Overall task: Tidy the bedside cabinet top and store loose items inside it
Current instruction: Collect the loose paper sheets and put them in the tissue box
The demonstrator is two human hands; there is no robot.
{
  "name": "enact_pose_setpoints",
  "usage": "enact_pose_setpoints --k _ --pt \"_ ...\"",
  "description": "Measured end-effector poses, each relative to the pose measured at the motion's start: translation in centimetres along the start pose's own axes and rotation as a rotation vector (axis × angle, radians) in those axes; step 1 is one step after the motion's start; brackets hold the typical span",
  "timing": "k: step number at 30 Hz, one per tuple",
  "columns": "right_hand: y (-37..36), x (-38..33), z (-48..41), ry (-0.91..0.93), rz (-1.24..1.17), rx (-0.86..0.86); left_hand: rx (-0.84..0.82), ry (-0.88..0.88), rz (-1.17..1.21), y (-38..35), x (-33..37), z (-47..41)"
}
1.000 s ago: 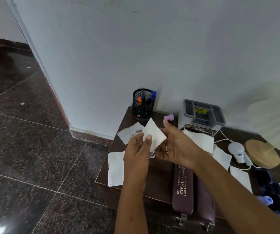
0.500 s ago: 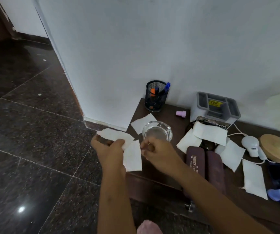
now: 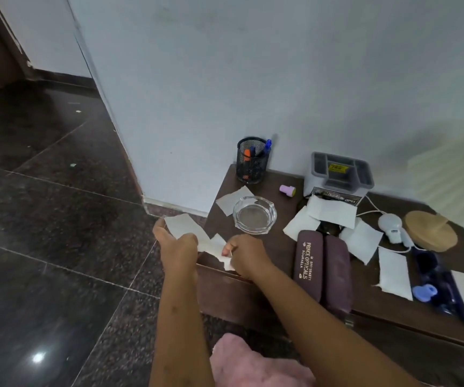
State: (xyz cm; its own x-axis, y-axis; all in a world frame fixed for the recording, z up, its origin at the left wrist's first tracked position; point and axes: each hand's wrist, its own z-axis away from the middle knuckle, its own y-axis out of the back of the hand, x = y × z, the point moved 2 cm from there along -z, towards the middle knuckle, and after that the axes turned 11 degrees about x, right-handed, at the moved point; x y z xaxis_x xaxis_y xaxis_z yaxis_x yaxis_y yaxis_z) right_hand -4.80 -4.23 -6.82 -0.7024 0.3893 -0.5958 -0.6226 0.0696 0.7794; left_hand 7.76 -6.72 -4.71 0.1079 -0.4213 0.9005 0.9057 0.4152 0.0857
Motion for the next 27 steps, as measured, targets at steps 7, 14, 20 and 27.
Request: enact_pose_setpoints --k 7,14,20,27 --pt "6.8 3.8 4.4 -0.218 -0.601 0.113 -0.275 -0.015 -0.094 -1.3 0.1 4.2" --pt "15.5 9.3 9.6 -0.216 -0.997 0.317 -0.543 -0.117 -0.184 -6.9 -1.7 14.2" --pt "18.2 13.5 10.9 -0.181 -0.643 0.615 -0.587 -0.145 -0.270 -9.1 -5.0 18.2" --pt "20.9 14.7 10.0 0.133 -0.167 0.743 -0.590 -0.338 -0.326 -11.8 -5.6 20.2"
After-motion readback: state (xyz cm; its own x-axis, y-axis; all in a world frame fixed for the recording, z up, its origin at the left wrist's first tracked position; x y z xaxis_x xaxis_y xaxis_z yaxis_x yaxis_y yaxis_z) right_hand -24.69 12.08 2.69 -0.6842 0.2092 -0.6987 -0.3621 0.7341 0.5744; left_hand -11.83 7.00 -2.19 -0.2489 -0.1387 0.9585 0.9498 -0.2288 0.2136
